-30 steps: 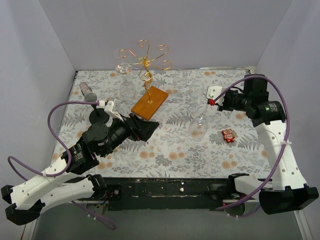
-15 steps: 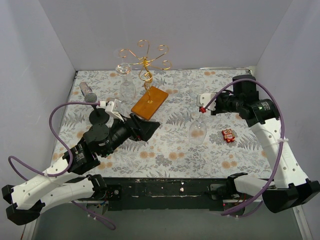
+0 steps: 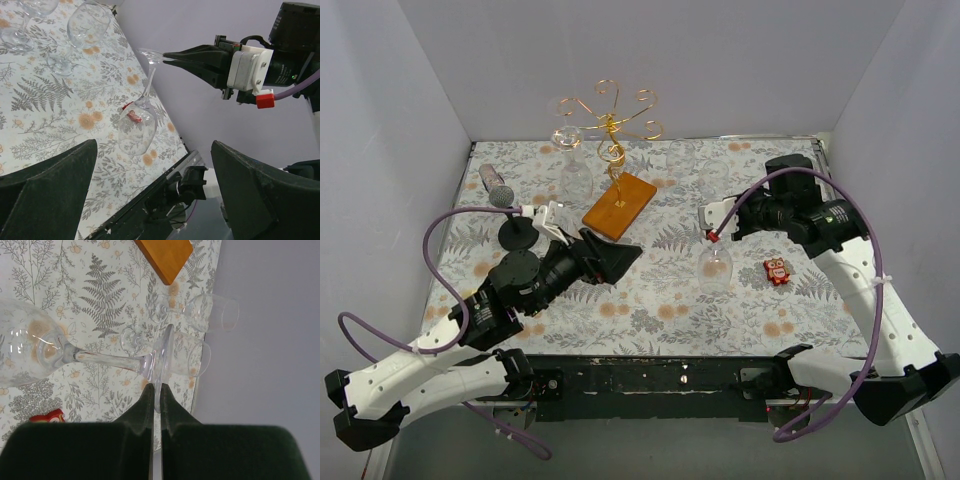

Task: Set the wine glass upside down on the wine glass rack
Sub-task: Turn the wine glass upside down at the wine rack.

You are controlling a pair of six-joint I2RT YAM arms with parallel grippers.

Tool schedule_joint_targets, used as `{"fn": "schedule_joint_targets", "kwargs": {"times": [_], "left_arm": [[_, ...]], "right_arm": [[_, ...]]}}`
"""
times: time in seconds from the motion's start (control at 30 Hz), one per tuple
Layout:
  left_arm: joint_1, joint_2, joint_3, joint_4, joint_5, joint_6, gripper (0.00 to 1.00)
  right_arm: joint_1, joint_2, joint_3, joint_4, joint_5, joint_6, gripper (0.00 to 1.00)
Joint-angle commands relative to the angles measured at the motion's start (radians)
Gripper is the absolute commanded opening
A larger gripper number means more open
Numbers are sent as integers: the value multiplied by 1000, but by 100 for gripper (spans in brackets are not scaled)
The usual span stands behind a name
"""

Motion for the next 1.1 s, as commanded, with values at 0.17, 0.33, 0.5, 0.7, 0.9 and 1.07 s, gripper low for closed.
{"fn": "schedule_joint_targets", "kwargs": {"times": [0.17,0.33,0.5,0.7,0.9,1.07], "left_arm": [[-2,-50,-44,43,1,-93,98],[-2,-61,-56,45,3,-133,98],[-2,-64,-65,49,6,-167,98],[4,-64,-73,62,30,-211,98],[64,-43,-70,82,128,-256,98],[266,-24,-104,149,382,-351,98]], "right_arm": [[52,-53,0,94,53,-49,1],[70,-65,-20,110,69,-61,1],[90,-76,-31,124,76,-66,1],[111,-90,-48,137,84,-66,1],[125,-103,-69,153,90,-64,1],[133,-114,-83,165,95,-55,1]]}}
